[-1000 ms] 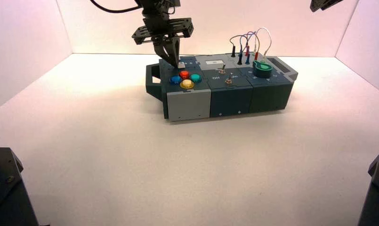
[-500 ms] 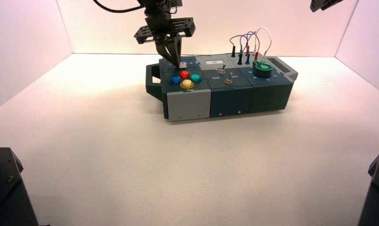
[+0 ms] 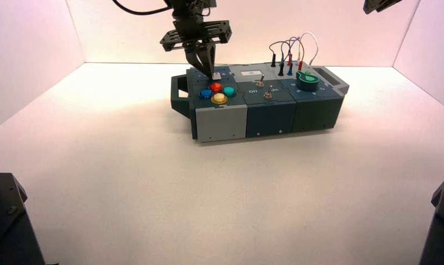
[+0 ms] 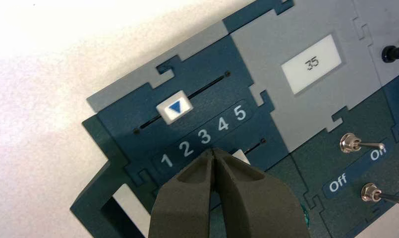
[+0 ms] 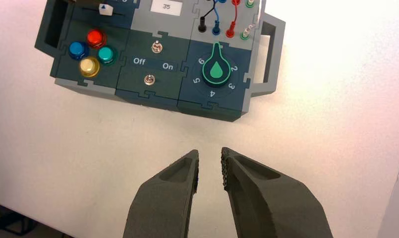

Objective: Move the bottom slider to position 4.

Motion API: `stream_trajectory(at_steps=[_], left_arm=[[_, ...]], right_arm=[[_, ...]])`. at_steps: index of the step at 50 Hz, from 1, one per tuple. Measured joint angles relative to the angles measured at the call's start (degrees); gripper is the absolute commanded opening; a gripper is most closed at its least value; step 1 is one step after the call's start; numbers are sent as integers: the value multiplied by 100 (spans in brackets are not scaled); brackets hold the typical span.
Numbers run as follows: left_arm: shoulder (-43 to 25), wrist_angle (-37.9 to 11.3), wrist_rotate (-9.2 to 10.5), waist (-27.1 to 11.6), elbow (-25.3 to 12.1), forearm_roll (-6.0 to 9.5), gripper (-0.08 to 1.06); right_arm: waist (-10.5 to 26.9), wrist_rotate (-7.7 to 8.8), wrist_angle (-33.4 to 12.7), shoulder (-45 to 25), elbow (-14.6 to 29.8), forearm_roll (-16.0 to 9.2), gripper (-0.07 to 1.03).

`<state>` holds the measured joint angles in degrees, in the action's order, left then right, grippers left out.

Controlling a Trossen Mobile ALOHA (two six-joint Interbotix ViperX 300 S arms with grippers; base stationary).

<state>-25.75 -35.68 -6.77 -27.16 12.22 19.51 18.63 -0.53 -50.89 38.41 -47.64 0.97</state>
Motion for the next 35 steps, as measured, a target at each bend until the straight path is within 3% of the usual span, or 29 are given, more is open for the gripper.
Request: stream_trajectory(at_steps=[25,35], left_arm=[[-53,-53,123,-88,-105,0,-3],[26,-53,229,-88,-105,-79,-3]], right_arm=[[0,-9,-9,44,-26,18,27],[0,-9,0,62,-35,18,27]])
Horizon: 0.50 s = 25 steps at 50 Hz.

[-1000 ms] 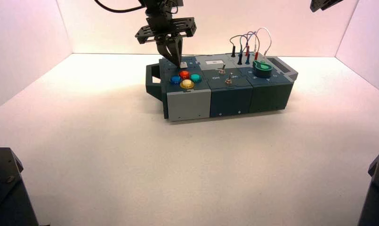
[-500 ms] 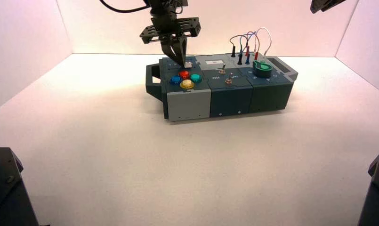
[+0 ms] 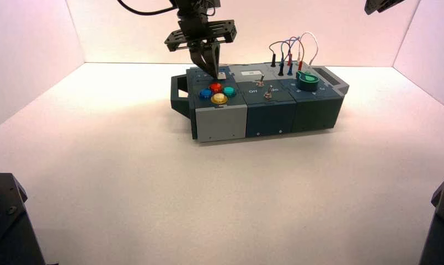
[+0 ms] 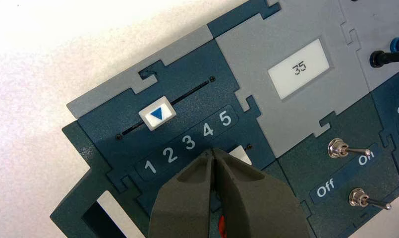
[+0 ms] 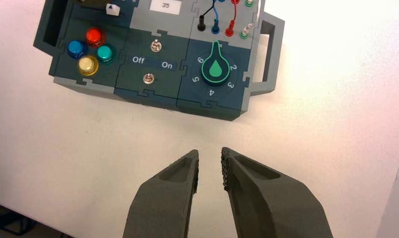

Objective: Move the bottom slider to position 4.

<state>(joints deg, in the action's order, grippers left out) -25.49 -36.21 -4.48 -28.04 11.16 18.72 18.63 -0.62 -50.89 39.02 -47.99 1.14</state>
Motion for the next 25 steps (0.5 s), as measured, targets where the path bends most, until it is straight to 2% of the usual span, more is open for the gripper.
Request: stream_trajectory(at_steps=[9,25], left_arm=[[237,0,114,0,0,-114,-3],[290,-193,123,-97,-220,-123,-3]], right_arm=[[0,9,-9,79,-26,0,27],[0,0,-35,105,-26,0,27]])
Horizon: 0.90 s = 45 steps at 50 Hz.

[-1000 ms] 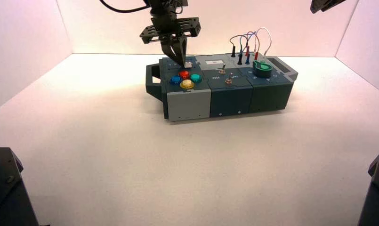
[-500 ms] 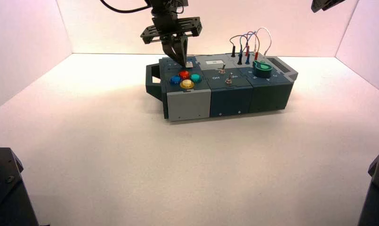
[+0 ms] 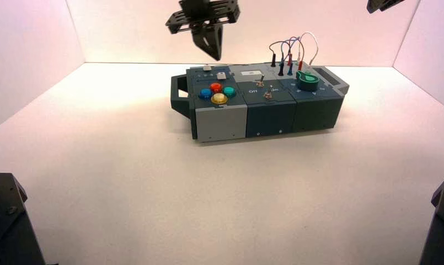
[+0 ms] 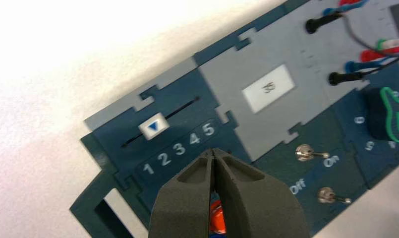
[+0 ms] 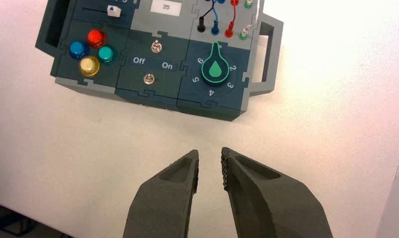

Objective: Move the bottom slider to position 4.

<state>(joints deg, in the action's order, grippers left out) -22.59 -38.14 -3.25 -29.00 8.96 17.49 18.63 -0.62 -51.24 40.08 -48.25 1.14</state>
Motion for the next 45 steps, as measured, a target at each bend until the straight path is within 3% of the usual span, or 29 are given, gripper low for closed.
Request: stream_trajectory(at_steps=[13,45], left_arm=[[-246,-105,18,-343,-202,35,-3],[-413,-123,26,-299,-220,44,-3]], right_arm=[[0,0,-9,9,0,-9,27],[0,9,-26,35,9,0,27]])
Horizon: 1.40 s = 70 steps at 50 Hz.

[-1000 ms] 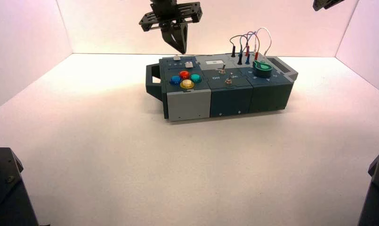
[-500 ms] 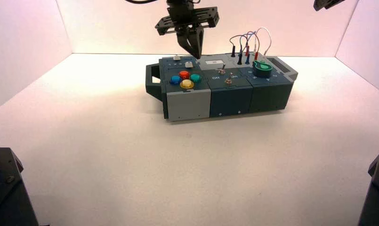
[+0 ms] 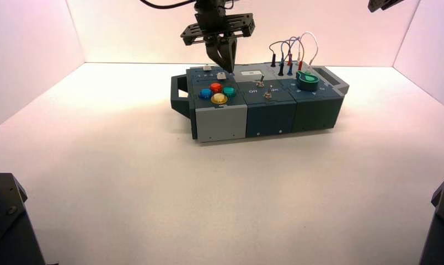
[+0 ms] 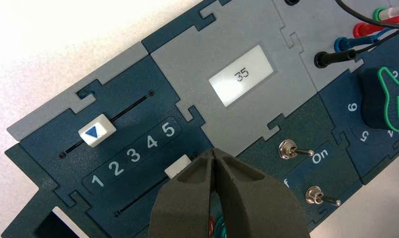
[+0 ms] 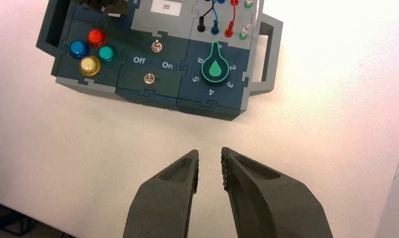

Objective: Move the bottom slider to position 4.

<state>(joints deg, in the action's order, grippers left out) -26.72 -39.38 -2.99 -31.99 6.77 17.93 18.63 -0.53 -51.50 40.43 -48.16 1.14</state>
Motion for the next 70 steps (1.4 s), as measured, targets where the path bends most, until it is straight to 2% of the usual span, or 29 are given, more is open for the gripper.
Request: stream_trajectory(at_steps=[20,58,70], left_arm=[[0,-35,9,132,0,-9,-3],[-70,-105,0,132,0,0,-3],[-62,-220,-18,123,-237,0,-3]], right_arm=[[0,0,-9,18,-35,18,27],[0,0,-9,26,-44,44,27],[0,0,-9,26,-44,44,27]])
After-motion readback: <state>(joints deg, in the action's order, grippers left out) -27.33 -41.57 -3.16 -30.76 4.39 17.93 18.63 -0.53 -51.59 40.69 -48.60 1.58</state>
